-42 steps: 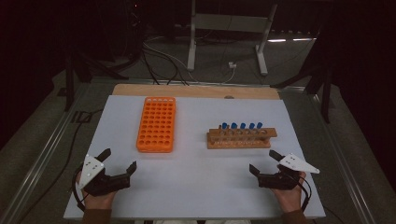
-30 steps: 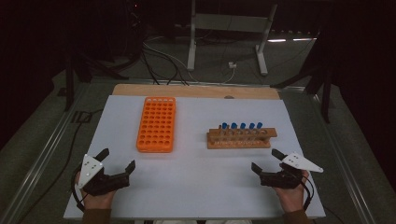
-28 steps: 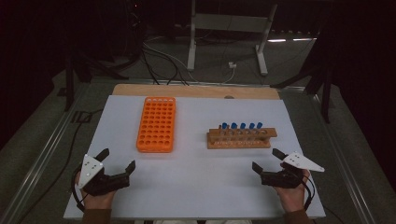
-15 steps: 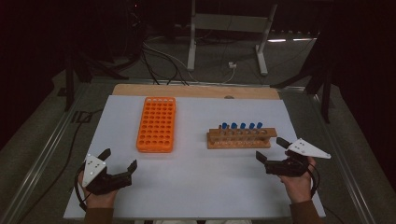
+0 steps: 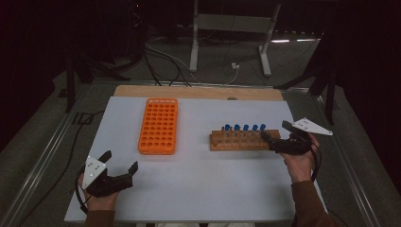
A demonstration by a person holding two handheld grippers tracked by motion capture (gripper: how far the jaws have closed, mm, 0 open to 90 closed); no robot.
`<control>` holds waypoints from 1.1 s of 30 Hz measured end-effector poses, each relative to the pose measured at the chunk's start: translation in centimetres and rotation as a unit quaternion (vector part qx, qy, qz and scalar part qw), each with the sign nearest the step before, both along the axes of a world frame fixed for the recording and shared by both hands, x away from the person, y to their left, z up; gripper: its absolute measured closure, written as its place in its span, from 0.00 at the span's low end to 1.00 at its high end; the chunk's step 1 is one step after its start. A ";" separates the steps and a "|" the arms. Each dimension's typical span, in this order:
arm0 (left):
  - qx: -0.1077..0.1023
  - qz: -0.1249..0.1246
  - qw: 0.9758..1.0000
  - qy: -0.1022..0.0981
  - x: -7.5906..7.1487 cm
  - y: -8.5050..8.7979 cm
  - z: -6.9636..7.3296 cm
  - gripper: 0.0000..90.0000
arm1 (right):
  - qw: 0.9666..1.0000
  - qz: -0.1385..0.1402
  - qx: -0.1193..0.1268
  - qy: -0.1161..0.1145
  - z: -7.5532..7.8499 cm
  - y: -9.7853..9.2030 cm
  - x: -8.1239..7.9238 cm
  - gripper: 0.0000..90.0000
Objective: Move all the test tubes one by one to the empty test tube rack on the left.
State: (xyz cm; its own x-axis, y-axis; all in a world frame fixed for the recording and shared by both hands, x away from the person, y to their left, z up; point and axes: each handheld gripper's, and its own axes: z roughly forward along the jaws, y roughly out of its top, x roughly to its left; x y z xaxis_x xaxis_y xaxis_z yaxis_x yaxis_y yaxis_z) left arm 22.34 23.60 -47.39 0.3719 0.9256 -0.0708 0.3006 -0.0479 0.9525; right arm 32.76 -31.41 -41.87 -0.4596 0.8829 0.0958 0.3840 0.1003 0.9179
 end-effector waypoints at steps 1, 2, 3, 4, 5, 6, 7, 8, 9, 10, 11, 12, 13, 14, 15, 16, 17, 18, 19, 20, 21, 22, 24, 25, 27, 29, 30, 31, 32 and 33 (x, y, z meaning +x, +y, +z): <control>0.000 0.000 1.000 0.000 0.0 0.0 0.0 0.01 | 1.000 -0.005 -0.005 0.002 -0.1 0.0 0.3 0.05; 0.000 0.000 1.000 0.001 0.0 0.0 0.0 0.01 | 1.000 -0.005 -0.005 0.002 -0.1 0.0 0.3 0.05; 0.000 0.000 1.000 0.001 0.0 0.0 0.0 0.01 | 1.000 -0.005 -0.006 0.006 -0.5 0.0 0.8 0.14; 0.000 0.000 1.000 0.002 0.1 0.0 -0.1 0.01 | 1.000 -0.007 -0.009 0.006 -0.7 0.1 1.0 0.20; 0.000 -0.001 1.000 0.002 0.1 0.0 -0.1 0.01 | 1.000 -0.007 -0.009 0.006 -0.7 0.1 1.0 0.20; 0.000 -0.001 1.000 0.003 0.1 0.0 -0.1 0.01 | 1.000 -0.012 -0.019 0.007 -1.0 0.3 1.3 0.33; 0.000 -0.002 1.000 0.003 0.1 0.0 -0.1 0.01 | 1.000 -0.012 -0.019 0.007 -1.0 0.3 1.3 0.33; 0.000 -0.002 1.000 0.003 0.2 0.0 -0.1 0.01 | 1.000 -0.014 -0.019 0.008 -1.3 0.4 1.7 0.45; 0.001 -0.002 1.000 0.003 0.1 0.0 -0.1 0.01 | 1.000 -0.014 -0.019 0.008 -1.3 0.4 1.7 0.45; 0.003 -0.002 1.000 0.003 0.1 0.0 -0.1 0.01 | 0.999 -0.023 -0.026 0.013 -1.7 0.7 2.1 0.53; 0.003 -0.002 1.000 0.003 0.1 0.0 -0.1 0.01 | 0.999 -0.023 -0.026 0.013 -1.7 0.7 2.1 0.53; 0.002 -0.003 1.000 0.004 0.1 0.0 -0.1 0.01 | 0.999 -0.017 -0.022 0.017 -2.0 0.8 2.4 0.61; 0.002 -0.003 1.000 0.004 0.1 0.0 -0.1 0.01 | 0.999 -0.016 -0.024 0.020 -2.1 0.9 2.6 0.64; 0.002 -0.003 1.000 0.004 0.2 0.0 -0.2 0.01 | 0.999 -0.016 -0.026 0.024 -2.3 1.1 2.7 0.66; 0.003 -0.002 1.000 0.004 0.2 0.0 -0.2 0.01 | 0.999 -0.016 -0.026 0.024 -2.3 1.1 2.7 0.66; 0.002 -0.002 1.000 0.004 0.2 0.0 -0.2 0.01 | 0.999 -0.017 -0.033 0.034 -2.7 1.3 3.0 0.70; 0.002 -0.002 1.000 0.004 0.2 0.0 -0.2 0.01 | 0.999 -0.017 -0.033 0.034 -2.7 1.3 3.0 0.70; 0.001 -0.002 1.000 0.004 0.2 0.0 -0.2 0.01 | 0.998 -0.015 -0.040 0.043 -3.2 1.5 3.2 0.75; 0.002 -0.002 1.000 0.004 0.2 0.0 -0.2 0.01 | 0.998 -0.016 -0.044 0.046 -3.3 1.6 3.3 0.77; 0.002 -0.003 1.000 0.004 0.2 0.0 -0.2 0.01 | 0.998 -0.015 -0.045 0.047 -3.5 1.7 3.3 0.80; 0.002 -0.003 1.000 0.004 0.2 0.0 -0.2 0.01 | 0.998 -0.015 -0.045 0.047 -3.5 1.7 3.3 0.80; 0.002 -0.003 1.000 0.005 0.2 0.0 -0.3 0.01 | 0.997 -0.015 -0.049 0.051 -3.7 1.9 3.3 0.83; 0.002 -0.003 1.000 0.006 0.2 0.0 -0.3 0.01 | 0.997 -0.015 -0.049 0.051 -3.7 2.0 3.3 0.83; 0.002 -0.003 1.000 0.006 0.2 -0.1 -0.3 0.01 | 0.997 -0.015 -0.049 0.051 -3.8 2.0 3.2 0.83; 0.003 -0.004 1.000 0.006 0.3 -0.1 -0.3 0.01 | 0.997 -0.014 -0.055 0.049 -3.7 2.2 3.1 0.84; 0.002 -0.004 1.000 0.007 0.3 -0.1 -0.3 0.01 | 0.997 -0.015 -0.060 0.050 -3.7 2.3 3.0 0.84; 0.002 -0.004 1.000 0.007 0.3 -0.1 -0.3 0.01 | 0.997 -0.018 -0.062 0.051 -3.6 2.3 3.0 0.84; 0.002 -0.003 1.000 0.007 0.2 -0.1 -0.3 0.01 | 0.997 -0.018 -0.062 0.051 -3.6 2.3 3.0 0.84; -0.001 -0.005 1.000 0.006 0.3 -0.1 -0.3 0.01 | 0.997 -0.018 -0.061 0.052 -3.6 2.2 3.0 0.84; 0.000 -0.007 1.000 0.005 0.3 0.0 -0.2 0.01 | 0.997 -0.020 -0.062 0.052 -3.6 2.2 3.0 0.84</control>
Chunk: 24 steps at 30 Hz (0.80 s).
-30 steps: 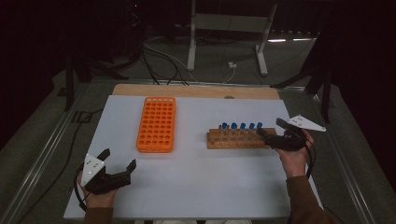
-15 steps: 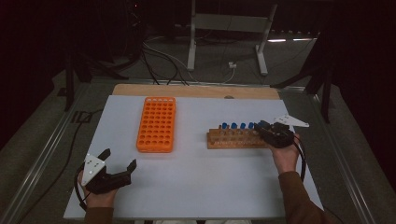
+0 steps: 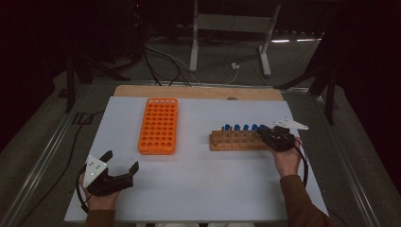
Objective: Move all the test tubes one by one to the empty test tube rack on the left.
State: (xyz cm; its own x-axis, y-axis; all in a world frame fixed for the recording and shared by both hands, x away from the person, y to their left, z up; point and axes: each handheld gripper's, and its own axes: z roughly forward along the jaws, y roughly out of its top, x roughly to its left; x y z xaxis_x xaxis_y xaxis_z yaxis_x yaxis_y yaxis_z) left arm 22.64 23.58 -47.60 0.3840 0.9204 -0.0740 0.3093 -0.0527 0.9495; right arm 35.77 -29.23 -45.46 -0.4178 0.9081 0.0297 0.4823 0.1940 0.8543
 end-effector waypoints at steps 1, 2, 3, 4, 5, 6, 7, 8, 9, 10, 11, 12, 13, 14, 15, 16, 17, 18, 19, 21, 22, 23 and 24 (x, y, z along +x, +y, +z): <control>0.004 0.000 1.000 -0.001 0.1 0.0 0.0 0.01 | 1.000 -0.001 -0.003 -0.002 0.1 -0.1 0.0 0.85; 0.005 -0.001 1.000 0.000 0.1 0.1 0.1 0.01 | 1.000 -0.001 -0.003 -0.002 0.1 -0.1 0.0 0.85; -0.004 -0.010 1.000 0.004 0.3 0.1 0.1 0.01 | 1.000 -0.003 0.001 -0.005 0.2 -0.3 0.0 0.85; -0.004 -0.010 1.000 0.004 0.3 0.1 0.1 0.01 | 1.000 -0.003 0.001 -0.005 0.2 -0.3 0.0 0.85; -0.001 -0.012 1.000 0.006 0.3 0.0 0.1 0.01 | 1.000 -0.002 0.007 -0.006 0.4 -0.5 0.0 0.85; 0.003 -0.015 1.000 0.007 0.3 0.0 0.2 0.01 | 1.000 -0.002 0.007 -0.006 0.4 -0.5 0.0 0.85; 0.004 -0.019 1.000 0.006 0.4 -0.1 0.3 0.01 | 1.000 0.000 0.006 -0.008 0.7 -0.5 0.0 0.85; 0.006 -0.023 1.000 0.006 0.4 -0.2 0.4 0.01 | 1.000 0.000 0.006 -0.008 0.7 -0.5 0.0 0.85; 0.003 -0.028 1.000 0.003 0.5 -0.2 0.5 0.01 | 1.000 0.001 0.008 -0.010 0.9 -0.5 0.0 0.85; -0.001 -0.034 0.999 -0.005 0.5 -0.2 0.6 0.01 | 1.000 0.001 0.011 -0.011 1.1 -0.6 0.0 0.85; -0.005 -0.044 0.999 -0.012 0.6 -0.4 0.9 0.01 | 1.000 0.001 0.015 -0.013 1.3 -0.6 0.0 0.85; -0.005 -0.044 0.999 -0.012 0.6 -0.4 0.9 0.01 | 1.000 0.001 0.017 -0.014 1.6 -0.7 0.0 0.85; 0.000 -0.053 0.998 -0.016 0.8 -0.7 1.3 0.01 | 1.000 0.001 0.017 -0.017 1.9 -0.7 0.0 0.85; 0.000 -0.053 0.998 -0.016 0.8 -0.7 1.3 0.01 | 1.000 0.001 0.017 -0.017 1.9 -0.7 0.0 0.85; 0.002 -0.058 0.998 -0.016 0.9 -0.9 1.5 0.01 | 1.000 0.003 0.016 -0.021 2.3 -0.8 -0.1 0.85; 0.000 -0.066 0.998 -0.016 1.0 -1.1 1.6 0.01 | 1.000 0.003 0.016 -0.021 2.3 -0.8 -0.1 0.85; 0.002 -0.082 0.997 -0.009 1.3 -1.7 2.0 0.01 | 1.000 0.004 0.016 -0.027 3.0 -0.9 -0.2 0.85; 0.002 -0.082 0.997 -0.009 1.3 -1.7 2.0 0.01 | 1.000 0.004 0.016 -0.027 3.0 -0.9 -0.2 0.85; 0.005 -0.085 0.996 -0.006 1.5 -1.9 2.1 0.01 | 0.999 0.004 0.018 -0.030 3.5 -0.9 -0.3 0.85; 0.013 -0.095 0.995 0.001 1.9 -2.4 2.6 0.01 | 0.999 0.005 0.018 -0.042 4.7 -1.0 -0.6 0.85; 0.017 -0.098 0.995 0.003 2.1 -2.7 2.8 0.01 | 0.999 0.007 0.016 -0.046 5.1 -1.0 -0.7 0.85; 0.021 -0.103 0.994 0.007 2.4 -3.0 3.1 0.01 | 0.999 0.009 0.013 -0.049 5.6 -0.9 -0.9 0.85; 0.020 -0.107 0.994 0.008 2.6 -3.3 3.3 0.01 | 0.999 0.009 0.013 -0.049 5.6 -0.9 -0.9 0.85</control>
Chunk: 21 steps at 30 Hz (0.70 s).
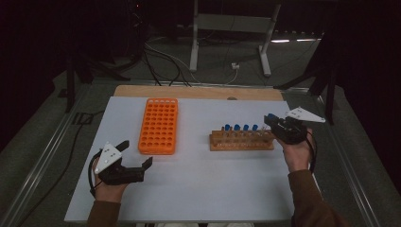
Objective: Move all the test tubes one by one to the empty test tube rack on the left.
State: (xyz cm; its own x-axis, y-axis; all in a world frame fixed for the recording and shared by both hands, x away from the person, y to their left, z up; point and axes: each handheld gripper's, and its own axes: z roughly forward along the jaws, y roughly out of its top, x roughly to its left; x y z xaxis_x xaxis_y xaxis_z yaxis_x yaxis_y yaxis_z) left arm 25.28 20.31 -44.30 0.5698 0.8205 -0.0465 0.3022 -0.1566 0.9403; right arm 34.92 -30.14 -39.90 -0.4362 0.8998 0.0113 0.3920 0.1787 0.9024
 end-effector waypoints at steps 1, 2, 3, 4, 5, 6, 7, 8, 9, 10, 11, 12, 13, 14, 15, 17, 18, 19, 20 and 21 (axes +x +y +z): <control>0.002 -0.003 1.000 0.000 0.2 -0.3 0.2 0.01 | 1.000 0.002 -0.002 -0.004 0.4 0.1 -0.2 0.85; 0.005 -0.005 1.000 0.000 0.4 -0.6 0.4 0.01 | 1.000 0.004 -0.006 -0.008 0.7 0.2 -0.3 0.85; 0.005 -0.005 1.000 0.000 0.6 -0.9 0.5 0.01 | 1.000 0.010 -0.007 -0.012 1.2 0.3 -0.6 0.85; 0.004 -0.007 1.000 0.001 0.8 -1.2 0.6 0.01 | 1.000 0.012 -0.009 -0.014 1.5 0.4 -0.7 0.85; 0.003 -0.010 1.000 0.000 1.0 -1.5 0.7 0.01 | 1.000 0.014 -0.010 -0.015 1.6 0.5 -0.8 0.85; 0.002 -0.012 1.000 -0.001 1.2 -1.8 0.7 0.01 | 1.000 0.014 -0.010 -0.015 1.6 0.5 -0.8 0.85; 0.000 -0.014 1.000 -0.002 1.3 -2.1 0.7 0.01 | 1.000 0.017 -0.008 -0.015 1.8 0.5 -0.9 0.85; -0.001 -0.015 1.000 -0.002 1.4 -2.5 0.6 0.01 | 1.000 0.021 -0.007 -0.015 1.8 0.7 -1.0 0.85; -0.003 -0.019 1.000 -0.003 1.7 -3.2 0.4 0.02 | 1.000 0.029 -0.005 -0.012 1.9 1.0 -1.3 0.85; -0.003 -0.019 1.000 -0.003 1.7 -3.2 0.4 0.03 | 1.000 0.029 -0.005 -0.012 1.9 1.0 -1.3 0.85; -0.004 -0.021 1.000 -0.003 1.9 -3.6 0.3 0.03 | 0.999 0.035 -0.003 -0.011 2.0 1.3 -1.5 0.85; -0.005 -0.023 1.000 -0.002 2.1 -4.0 0.2 0.03 | 0.999 0.035 -0.003 -0.011 2.0 1.3 -1.5 0.85; -0.005 -0.024 1.000 -0.002 2.3 -4.4 0.1 0.03 | 0.999 0.039 0.000 -0.011 2.1 1.5 -1.6 0.85; -0.007 -0.028 1.000 -0.001 2.4 -4.8 0.1 0.03 | 0.999 0.044 0.004 -0.011 2.2 1.6 -1.7 0.85; -0.005 -0.037 0.999 0.001 2.7 -5.7 0.0 0.03 | 0.998 0.056 0.008 -0.012 2.2 2.2 -2.0 0.85; -0.004 -0.043 0.999 0.003 2.8 -6.2 -0.1 0.03 | 0.998 0.066 0.010 -0.010 2.1 2.8 -2.2 0.85; -0.006 -0.047 0.999 0.004 2.8 -6.6 -0.2 0.03 | 0.998 0.066 0.010 -0.010 2.1 2.8 -2.2 0.85; -0.007 -0.052 0.999 0.004 2.9 -7.1 -0.2 0.04 | 0.997 0.082 0.005 -0.007 1.8 3.8 -2.5 0.85; -0.006 -0.056 0.998 0.004 2.9 -7.4 -0.3 0.04 | 0.997 0.082 0.005 -0.007 1.8 3.8 -2.5 0.85; -0.008 -0.058 0.998 0.005 3.0 -7.8 -0.3 0.04 | 0.996 0.087 0.003 -0.006 1.6 4.1 -2.5 0.85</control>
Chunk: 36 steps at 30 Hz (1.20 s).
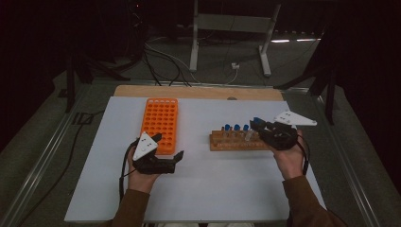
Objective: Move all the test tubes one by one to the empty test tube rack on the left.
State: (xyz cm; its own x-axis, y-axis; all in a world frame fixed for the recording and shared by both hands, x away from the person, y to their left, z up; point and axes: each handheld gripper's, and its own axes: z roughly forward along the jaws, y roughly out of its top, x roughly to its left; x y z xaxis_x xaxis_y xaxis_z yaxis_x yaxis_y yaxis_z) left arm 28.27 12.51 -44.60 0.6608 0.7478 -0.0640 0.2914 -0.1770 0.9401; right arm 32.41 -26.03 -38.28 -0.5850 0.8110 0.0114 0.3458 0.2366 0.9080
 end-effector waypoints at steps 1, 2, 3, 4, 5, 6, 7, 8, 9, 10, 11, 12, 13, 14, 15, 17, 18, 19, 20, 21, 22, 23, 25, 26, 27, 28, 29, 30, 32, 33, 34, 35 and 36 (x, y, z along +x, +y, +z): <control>0.002 -0.003 1.000 0.001 0.1 -0.4 0.0 0.04 | 1.000 0.006 -0.001 0.001 -0.2 0.4 -0.1 0.85; 0.001 -0.005 1.000 0.001 0.1 -0.7 0.0 0.04 | 1.000 0.017 -0.002 0.002 -0.4 1.3 -0.2 0.85; 0.000 -0.008 1.000 0.002 0.2 -1.0 0.0 0.04 | 1.000 0.017 -0.002 0.002 -0.4 1.3 -0.2 0.85; -0.001 -0.012 1.000 0.003 0.3 -1.4 0.0 0.04 | 1.000 0.029 0.003 0.003 -0.6 2.2 -0.4 0.85; -0.001 -0.015 1.000 0.002 0.4 -1.7 0.1 0.04 | 1.000 0.029 0.003 0.003 -0.6 2.2 -0.4 0.85; -0.002 -0.019 1.000 0.001 0.4 -2.0 0.1 0.04 | 0.999 0.033 0.005 0.004 -0.7 2.5 -0.5 0.85; -0.003 -0.023 1.000 0.001 0.4 -2.3 0.1 0.04 | 0.999 0.037 0.008 0.007 -0.8 3.0 -0.6 0.85; -0.002 -0.026 1.000 0.000 0.5 -2.6 0.1 0.04 | 0.999 0.050 0.010 0.011 -1.2 3.9 -0.7 0.85; -0.002 -0.029 1.000 0.001 0.5 -3.0 0.1 0.04 | 0.999 0.050 0.010 0.011 -1.2 3.9 -0.7 0.85; -0.003 -0.033 0.999 0.000 0.6 -3.4 0.1 0.04 | 0.998 0.063 0.013 0.016 -1.5 4.8 -0.7 0.85; -0.002 -0.036 0.999 0.000 0.6 -3.6 0.1 0.04 | 0.998 0.063 0.013 0.016 -1.5 4.8 -0.7 0.85; 0.001 -0.040 0.999 0.000 0.6 -4.0 0.1 0.06 | 0.997 0.071 0.015 0.019 -1.6 5.7 -0.7 0.85; 0.004 -0.041 0.999 -0.005 0.6 -4.2 0.1 0.06 | 0.997 0.071 0.015 0.019 -1.6 5.7 -0.7 0.85; 0.006 -0.040 0.999 -0.011 0.5 -4.4 0.1 0.09 | 0.996 0.081 0.018 0.020 -1.6 6.4 -0.8 0.85; 0.006 -0.039 0.999 -0.013 0.5 -4.7 0.1 0.12 | 0.996 0.085 0.019 0.021 -1.7 6.7 -0.8 0.85; 0.005 -0.047 0.999 -0.002 0.6 -5.3 0.2 0.16 | 0.995 0.093 0.019 0.023 -1.7 7.5 -0.9 0.85; 0.005 -0.047 0.999 -0.002 0.6 -5.3 0.2 0.19 | 0.995 0.098 0.019 0.024 -1.7 7.9 -0.9 0.85; 0.005 -0.049 0.999 0.001 0.6 -5.4 0.2 0.20 | 0.994 0.101 0.019 0.025 -1.7 8.2 -0.9 0.85; 0.013 -0.049 0.999 0.001 0.6 -5.9 0.2 0.22 | 0.994 0.103 0.019 0.026 -1.7 8.5 -1.0 0.85; 0.013 -0.049 0.999 0.001 0.6 -5.9 0.2 0.24 | 0.994 0.106 0.020 0.027 -1.6 8.8 -1.0 0.85; 0.016 -0.050 0.999 0.002 0.6 -6.1 0.2 0.27 | 0.993 0.110 0.022 0.028 -1.6 9.1 -1.0 0.85; 0.014 -0.054 0.998 0.004 0.6 -6.3 0.2 0.30 | 0.993 0.113 0.022 0.029 -1.6 9.3 -1.0 0.85; 0.014 -0.062 0.998 0.007 0.7 -6.7 0.2 0.40 | 0.992 0.119 0.022 0.029 -1.6 9.9 -1.1 0.85; 0.013 -0.063 0.998 0.007 0.8 -6.9 0.2 0.44 | 0.992 0.121 0.022 0.029 -1.6 10.0 -1.1 0.85; 0.013 -0.063 0.998 0.007 0.8 -6.9 0.2 0.48 | 0.992 0.123 0.023 0.029 -1.6 10.3 -1.1 0.85; 0.007 -0.066 0.998 0.005 0.8 -7.0 0.3 0.53 | 0.991 0.125 0.024 0.030 -1.6 10.4 -1.1 0.85; 0.007 -0.066 0.998 0.005 0.8 -7.0 0.3 0.57 | 0.991 0.125 0.024 0.030 -1.6 10.5 -1.2 0.85; 0.002 -0.065 0.998 0.003 0.8 -7.0 0.3 0.62 | 0.991 0.128 0.025 0.031 -1.6 10.6 -1.2 0.85; 0.001 -0.068 0.998 0.001 0.8 -7.1 0.4 0.67 | 0.991 0.130 0.025 0.033 -1.6 10.8 -1.3 0.85; 0.003 -0.067 0.998 -0.001 0.8 -7.2 0.4 0.67 | 0.991 0.130 0.025 0.033 -1.6 10.8 -1.3 0.85; 0.003 -0.070 0.998 -0.002 0.9 -7.3 0.5 0.72 | 0.990 0.133 0.028 0.036 -1.7 10.9 -1.3 0.85; 0.003 -0.070 0.998 -0.002 0.9 -7.3 0.5 0.74 | 0.990 0.133 0.028 0.036 -1.7 10.9 -1.3 0.85; 0.004 -0.070 0.998 -0.003 0.9 -7.3 0.5 0.74 | 0.990 0.134 0.028 0.036 -1.7 10.9 -1.4 0.85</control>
State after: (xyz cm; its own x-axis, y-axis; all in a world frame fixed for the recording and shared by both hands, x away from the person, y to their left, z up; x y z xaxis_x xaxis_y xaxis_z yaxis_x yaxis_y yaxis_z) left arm 29.17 5.19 -44.07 0.7587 0.6492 -0.0539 0.2577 -0.2231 0.9401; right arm 31.06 -15.08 -40.00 -0.7750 0.6237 0.1017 0.3413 0.2778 0.8979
